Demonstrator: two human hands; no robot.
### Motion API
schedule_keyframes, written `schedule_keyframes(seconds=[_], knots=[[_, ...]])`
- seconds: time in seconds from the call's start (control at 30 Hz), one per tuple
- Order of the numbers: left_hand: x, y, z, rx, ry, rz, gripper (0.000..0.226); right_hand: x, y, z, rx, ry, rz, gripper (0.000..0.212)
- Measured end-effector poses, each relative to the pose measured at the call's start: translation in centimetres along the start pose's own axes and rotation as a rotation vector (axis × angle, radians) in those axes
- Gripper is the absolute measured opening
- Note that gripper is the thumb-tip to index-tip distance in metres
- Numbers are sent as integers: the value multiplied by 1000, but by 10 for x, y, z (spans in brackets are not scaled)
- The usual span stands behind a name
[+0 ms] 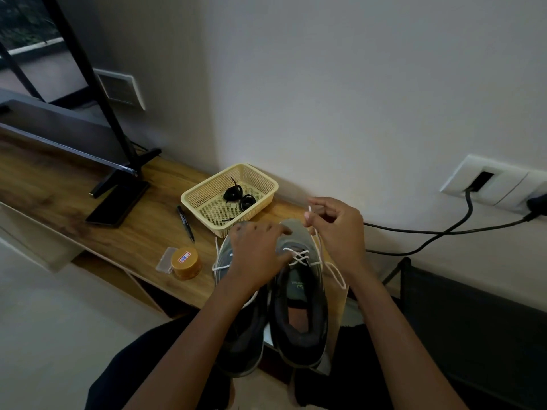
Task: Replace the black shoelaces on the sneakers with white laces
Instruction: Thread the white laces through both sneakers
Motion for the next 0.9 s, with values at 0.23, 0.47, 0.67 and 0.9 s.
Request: schedule_keyframes(seconds=[0.23, 0.47, 0.67, 0.9], knots=[[20, -11, -16, -7, 93, 89, 27, -20, -17, -5, 270, 170, -537, 16], [22, -29, -24, 100, 170, 99, 33, -37, -36, -18, 376, 115, -582, 14], [47, -33, -21, 135, 305, -218, 10, -39, -48, -27, 410, 162, -715, 13], [64, -48, -10, 217, 334, -299, 21, -35, -53, -33, 403, 247, -819, 17]])
Point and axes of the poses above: each hand's wrist, its own z-axis towards the middle knuckle, its own y-axis out of the back of the hand, x = y × z, the point moved 9 cm from there along z, towards the middle knuckle, and after that the axes turned 7 degrees about -z, right-handed, at the moved point
